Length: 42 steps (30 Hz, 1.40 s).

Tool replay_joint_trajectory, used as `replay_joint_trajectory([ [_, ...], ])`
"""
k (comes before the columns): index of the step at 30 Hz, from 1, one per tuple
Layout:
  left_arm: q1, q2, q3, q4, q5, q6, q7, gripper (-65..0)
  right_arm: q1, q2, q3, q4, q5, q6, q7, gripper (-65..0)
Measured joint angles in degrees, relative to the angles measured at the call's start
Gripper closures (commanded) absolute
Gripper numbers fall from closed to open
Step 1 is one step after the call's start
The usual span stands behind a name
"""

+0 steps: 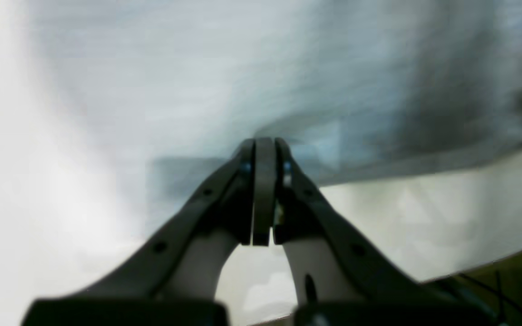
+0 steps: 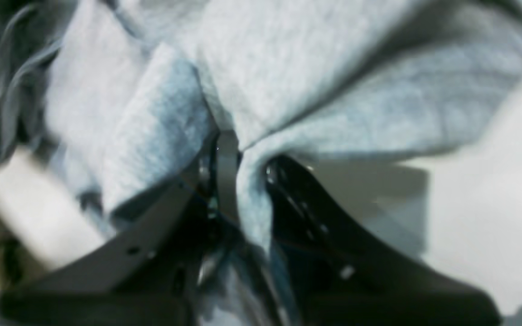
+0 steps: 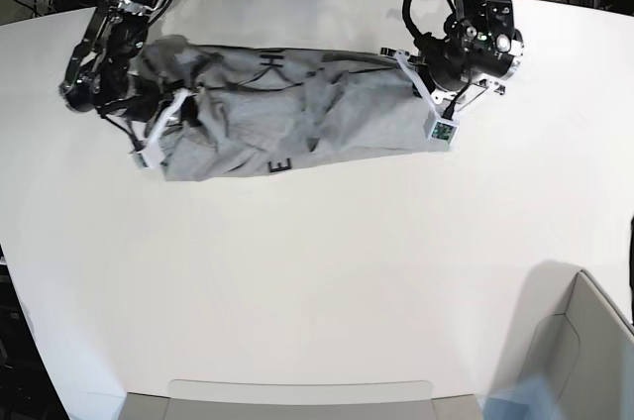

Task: Fold the T-shirt properly

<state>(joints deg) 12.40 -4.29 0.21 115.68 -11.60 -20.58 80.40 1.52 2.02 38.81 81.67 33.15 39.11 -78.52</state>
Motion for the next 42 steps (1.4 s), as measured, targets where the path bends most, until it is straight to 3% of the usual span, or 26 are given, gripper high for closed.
replay_joint_trajectory([
  [6,0.92,0.33,-0.11,0.13,-0.20,0.00,0.46,0.0,6.58,8.50,5.07,-2.64,-6.86,0.00,-1.22,0.0],
  [10,0.61,0.15,-0.11,0.13,-0.22,0.02,0.15,0.0,10.08,10.75,5.07,-2.01,-11.17,0.00,-0.98,0.0],
  [14,0.81,0.13,-0.11,0.09,0.02,0.02,0.17,0.0,9.70,9.57,0.37,5.84,-16.20,0.00,-1.46,0.0],
  [20,0.76,-1.99,-0.11,0.02,0.22,0.04,0.17,0.0,4.79,1.14,-14.56,23.30,-21.27,-0.52,-1.22,0.0],
  [24,0.76,-2.99,-0.11,-0.02,0.13,0.02,0.17,0.0,3.21,-0.76,-26.36,30.71,-27.04,-8.33,-1.16,0.0],
  [29,0.76,-3.04,-0.11,-0.68,0.00,0.00,0.17,0.0,2.62,-1.51,-40.37,28.94,-30.58,-19.08,-0.96,0.0],
  [34,0.76,-3.04,-0.09,-0.76,0.02,0.00,0.20,0.0,2.12,-1.29,-51.60,23.52,-34.95,-31.50,5.62,0.0],
  [35,0.79,-3.04,-0.11,-0.79,0.02,0.02,0.20,0.0,2.12,-1.22,-54.27,22.47,-34.95,-33.57,5.40,-2.3],
  [37,0.74,-3.04,-0.11,-0.79,0.02,0.02,0.15,0.0,2.01,-1.27,-58.03,21.70,-35.82,-34.67,5.31,-11.5],
  [42,0.74,-3.04,-0.11,-0.79,0.02,0.00,0.15,0.0,1.05,-1.42,-62.62,21.88,-36.17,-34.95,5.92,-34.4],
])
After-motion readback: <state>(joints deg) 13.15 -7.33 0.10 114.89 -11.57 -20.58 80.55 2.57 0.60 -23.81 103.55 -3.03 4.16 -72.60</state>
